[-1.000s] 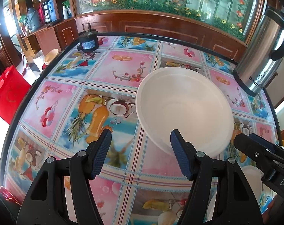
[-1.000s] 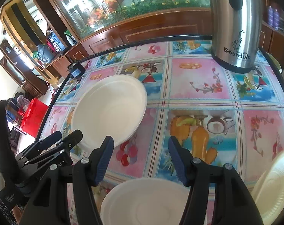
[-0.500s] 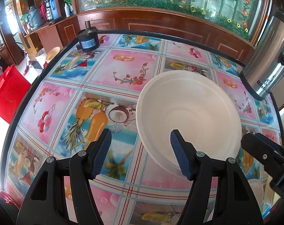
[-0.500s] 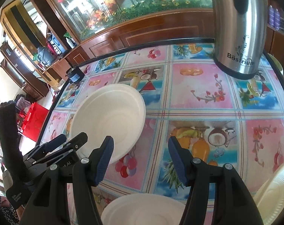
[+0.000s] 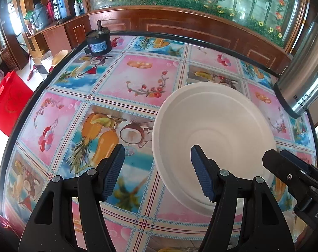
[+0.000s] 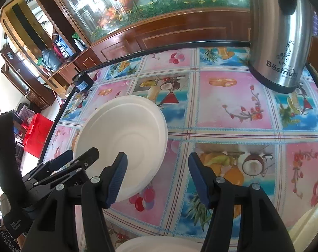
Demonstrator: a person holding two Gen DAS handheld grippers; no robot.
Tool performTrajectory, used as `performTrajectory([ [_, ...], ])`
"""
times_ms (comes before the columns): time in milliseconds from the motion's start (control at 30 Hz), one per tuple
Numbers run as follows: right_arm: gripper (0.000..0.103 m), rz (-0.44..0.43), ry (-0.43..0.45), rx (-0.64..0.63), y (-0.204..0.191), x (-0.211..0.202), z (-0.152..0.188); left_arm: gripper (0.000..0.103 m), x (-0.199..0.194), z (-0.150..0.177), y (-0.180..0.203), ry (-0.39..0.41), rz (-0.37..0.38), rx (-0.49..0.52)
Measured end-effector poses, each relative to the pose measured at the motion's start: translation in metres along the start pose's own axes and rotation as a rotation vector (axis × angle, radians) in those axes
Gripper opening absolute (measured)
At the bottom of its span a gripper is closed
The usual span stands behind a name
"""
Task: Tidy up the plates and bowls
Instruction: 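Close both tools on the rim of the white bowl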
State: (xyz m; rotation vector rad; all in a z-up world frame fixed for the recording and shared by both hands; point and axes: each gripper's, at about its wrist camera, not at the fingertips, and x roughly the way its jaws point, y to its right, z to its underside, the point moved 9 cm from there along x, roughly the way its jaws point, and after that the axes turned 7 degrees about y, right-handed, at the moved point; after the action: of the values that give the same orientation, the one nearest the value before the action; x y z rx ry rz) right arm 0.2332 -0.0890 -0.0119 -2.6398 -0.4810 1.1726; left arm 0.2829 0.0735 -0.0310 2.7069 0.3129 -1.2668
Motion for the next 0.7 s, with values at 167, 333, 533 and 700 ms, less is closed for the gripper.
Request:
performTrajectory([
  [167, 0.06, 0.001, 0.0, -0.011, -0.002, 0.005, -0.003, 0.066, 0.003, 0.001, 0.0, -0.007, 0.001, -0.004],
  [333, 0.057, -0.001, -0.001, -0.009, -0.002, 0.01, -0.003, 0.066, 0.006, 0.001, 0.0, -0.009, -0.005, -0.004],
  [533, 0.049, 0.0, -0.014, -0.016, -0.001, 0.018, -0.003, 0.066, 0.009, 0.001, -0.001, -0.012, -0.006, -0.006],
  [700, 0.038, -0.002, -0.019, -0.019, 0.0, 0.022, -0.002, 0.066, 0.014, 0.001, 0.0, -0.009, 0.02, -0.014],
])
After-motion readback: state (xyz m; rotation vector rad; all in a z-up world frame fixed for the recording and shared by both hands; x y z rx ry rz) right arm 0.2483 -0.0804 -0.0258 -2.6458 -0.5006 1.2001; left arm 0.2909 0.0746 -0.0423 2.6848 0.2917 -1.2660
